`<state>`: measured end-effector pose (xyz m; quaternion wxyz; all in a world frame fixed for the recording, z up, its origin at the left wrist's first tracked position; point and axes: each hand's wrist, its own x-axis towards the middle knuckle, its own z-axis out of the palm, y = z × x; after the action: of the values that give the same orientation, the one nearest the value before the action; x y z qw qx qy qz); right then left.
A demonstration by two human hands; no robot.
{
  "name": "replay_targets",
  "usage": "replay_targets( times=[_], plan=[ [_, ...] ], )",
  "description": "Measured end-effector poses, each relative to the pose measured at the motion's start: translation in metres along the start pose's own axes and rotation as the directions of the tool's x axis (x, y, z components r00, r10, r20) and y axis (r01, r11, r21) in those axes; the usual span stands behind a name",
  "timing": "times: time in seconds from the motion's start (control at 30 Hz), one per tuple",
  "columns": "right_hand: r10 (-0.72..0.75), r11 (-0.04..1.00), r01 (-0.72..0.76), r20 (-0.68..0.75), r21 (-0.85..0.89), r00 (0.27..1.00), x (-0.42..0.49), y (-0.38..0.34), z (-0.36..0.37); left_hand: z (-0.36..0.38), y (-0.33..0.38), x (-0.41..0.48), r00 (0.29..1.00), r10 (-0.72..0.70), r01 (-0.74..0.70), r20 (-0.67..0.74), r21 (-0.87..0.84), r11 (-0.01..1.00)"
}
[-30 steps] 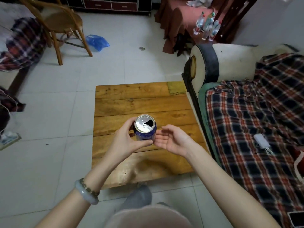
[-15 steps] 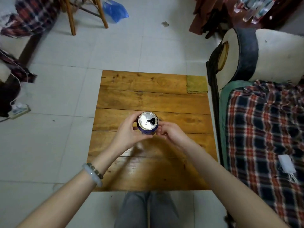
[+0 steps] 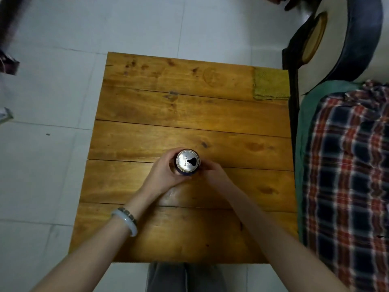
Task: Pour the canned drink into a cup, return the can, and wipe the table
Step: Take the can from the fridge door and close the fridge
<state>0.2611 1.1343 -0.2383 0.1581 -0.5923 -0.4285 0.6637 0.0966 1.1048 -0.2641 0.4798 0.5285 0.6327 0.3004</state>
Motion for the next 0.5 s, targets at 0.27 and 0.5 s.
replay_targets(
  times=[0.27,0.5],
  plan=[
    [0.1,0.995,-0.1,-0.044,0.006,0.994,0.024,0.034,-0.007,0.017,-0.021,0.016,0.997,0.006,-0.014,0.078,0.098,0.995],
    [0.101,0.995,-0.101,-0.032,-0.009,0.994,0.028,0.036,-0.01,0.021,-0.024,0.02,0.996,-0.014,0.004,0.086,0.111,0.994]
  ],
)
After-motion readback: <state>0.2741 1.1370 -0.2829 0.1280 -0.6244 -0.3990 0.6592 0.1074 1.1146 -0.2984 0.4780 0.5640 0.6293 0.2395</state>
